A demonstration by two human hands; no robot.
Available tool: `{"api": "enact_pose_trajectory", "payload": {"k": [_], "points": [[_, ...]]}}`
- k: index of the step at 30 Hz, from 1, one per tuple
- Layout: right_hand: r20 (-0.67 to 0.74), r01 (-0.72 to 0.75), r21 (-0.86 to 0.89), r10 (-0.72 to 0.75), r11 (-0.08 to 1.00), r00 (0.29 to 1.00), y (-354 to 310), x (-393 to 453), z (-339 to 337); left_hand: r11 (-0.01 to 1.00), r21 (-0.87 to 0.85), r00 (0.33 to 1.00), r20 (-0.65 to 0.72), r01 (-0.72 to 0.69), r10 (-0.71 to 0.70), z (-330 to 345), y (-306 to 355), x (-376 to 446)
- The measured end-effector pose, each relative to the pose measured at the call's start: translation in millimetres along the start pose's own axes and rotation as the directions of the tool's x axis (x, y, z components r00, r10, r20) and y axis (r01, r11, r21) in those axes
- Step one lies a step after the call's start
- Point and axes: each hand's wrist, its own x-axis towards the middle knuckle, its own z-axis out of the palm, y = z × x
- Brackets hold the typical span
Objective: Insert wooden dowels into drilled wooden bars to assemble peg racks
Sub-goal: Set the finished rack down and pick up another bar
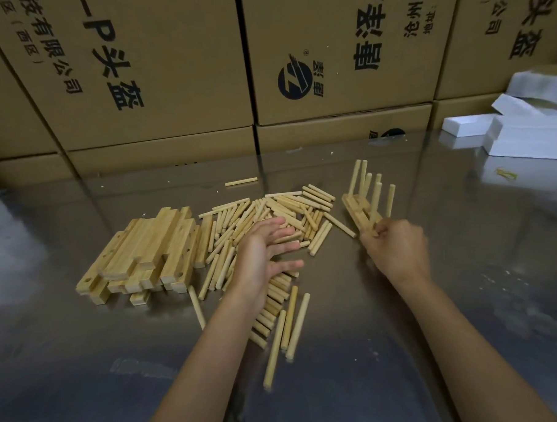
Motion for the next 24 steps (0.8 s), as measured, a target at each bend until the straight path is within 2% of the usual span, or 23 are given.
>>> {"api": "enact_pose_trajectory", "payload": {"k": [8, 11, 13, 14, 15, 16, 18, 20, 22, 24], "points": [[-0.018, -0.108, -0.043, 0.107, 0.993, 0.994, 4.8, 5.7, 1.0, 0.985, 0.157, 0.998, 0.013, -0.064, 0.063, 0.8, 0.1, -0.2], [-0.043, -0.108, -0.022, 0.107, 0.994, 0.993, 1.4, 0.9, -3.5, 0.971, 0.222, 0.996, 0.018, -0.085, 0.083, 1.0, 1.8, -1.5], [-0.041, -0.096, -0.070, 0.093, 0.993, 0.995, -1.2, -2.1, -7.3, 0.939, 0.315, 0.989, -0.019, -0.136, 0.150, -1.6, 3.7, -1.4], [-0.031, -0.085, -0.091, 0.082, 0.992, 0.996, -2.8, -3.6, -8.9, 0.889, 0.418, 0.972, -0.057, -0.186, 0.230, -5.0, 4.6, -0.5], [-0.016, -0.070, -0.101, 0.068, 0.992, 0.998, -5.0, -5.3, -10.2, 0.795, 0.559, 0.937, -0.088, -0.234, 0.337, -9.7, 6.2, 1.3], [0.004, -0.048, -0.105, 0.049, 0.993, 0.999, -8.1, -7.6, -10.6, 0.654, 0.717, 0.888, -0.107, -0.244, 0.448, -16.0, 8.3, 3.2], [0.049, 0.015, -0.095, -0.010, 0.995, 0.999, -16.1, -14.8, -8.1, 0.350, 0.927, 0.787, -0.114, -0.135, 0.606, -32.4, 13.3, 4.7], [0.083, 0.088, -0.077, -0.082, 0.993, 0.993, -24.0, -23.7, -1.5, 0.189, 0.981, 0.771, -0.148, 0.037, 0.619, -49.5, 19.0, 6.3], [0.114, 0.167, -0.086, -0.157, 0.982, 0.981, -30.2, -32.1, 6.3, 0.099, 0.979, 0.808, -0.205, 0.181, 0.553, -63.3, 24.3, 6.4], [0.154, 0.225, -0.086, -0.210, 0.971, 0.965, -33.2, -38.4, 13.2, 0.009, 0.970, 0.854, -0.218, 0.242, 0.472, -71.8, 26.9, 6.1]]}}
